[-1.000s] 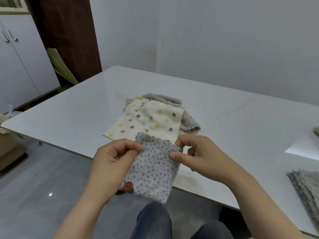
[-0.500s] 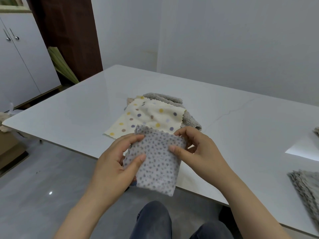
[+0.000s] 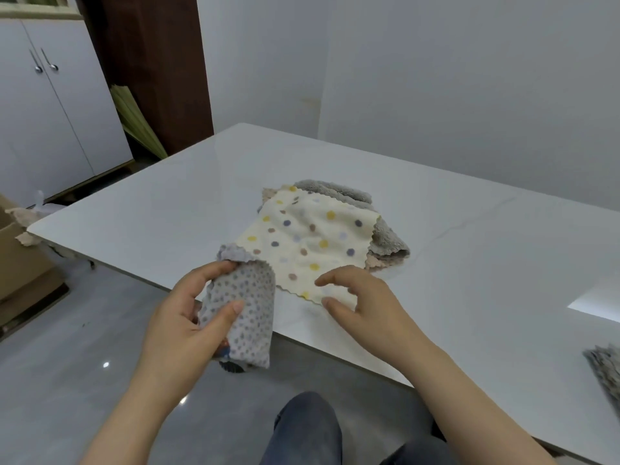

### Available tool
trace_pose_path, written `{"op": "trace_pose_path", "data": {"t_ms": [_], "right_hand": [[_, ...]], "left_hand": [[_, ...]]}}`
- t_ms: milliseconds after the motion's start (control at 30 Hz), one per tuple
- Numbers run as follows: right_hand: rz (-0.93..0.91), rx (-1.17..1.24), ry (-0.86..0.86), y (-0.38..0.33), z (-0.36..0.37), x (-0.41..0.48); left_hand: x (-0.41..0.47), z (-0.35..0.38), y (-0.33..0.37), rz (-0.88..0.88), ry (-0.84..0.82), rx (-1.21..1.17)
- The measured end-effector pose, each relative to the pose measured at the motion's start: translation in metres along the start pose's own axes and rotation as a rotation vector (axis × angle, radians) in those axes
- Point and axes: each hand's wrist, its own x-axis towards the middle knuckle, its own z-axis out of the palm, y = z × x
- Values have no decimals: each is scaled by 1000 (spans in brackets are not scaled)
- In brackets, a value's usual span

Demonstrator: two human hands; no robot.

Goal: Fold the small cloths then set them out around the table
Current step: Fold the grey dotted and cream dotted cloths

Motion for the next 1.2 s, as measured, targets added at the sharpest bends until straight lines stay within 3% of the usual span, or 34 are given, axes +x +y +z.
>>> {"op": "trace_pose_path", "data": {"t_ms": [133,267,800,1100,1200], "right_hand": [[-115,-352,-27,4,22,24],[-59,-510,-189,12,40,54],[48,-440,-153,65,45,147],[72,-421,-141,96,27,190],[59,-317,-93,92,24,182]], "left_hand": [[2,-10,0,-17,24,-32],[7,-14,2,-44,8,-73],[65,2,4,-66,11,-14],[91,29,11,-84,-54,-106],[87,34,15,-83,-77,-109]]}}
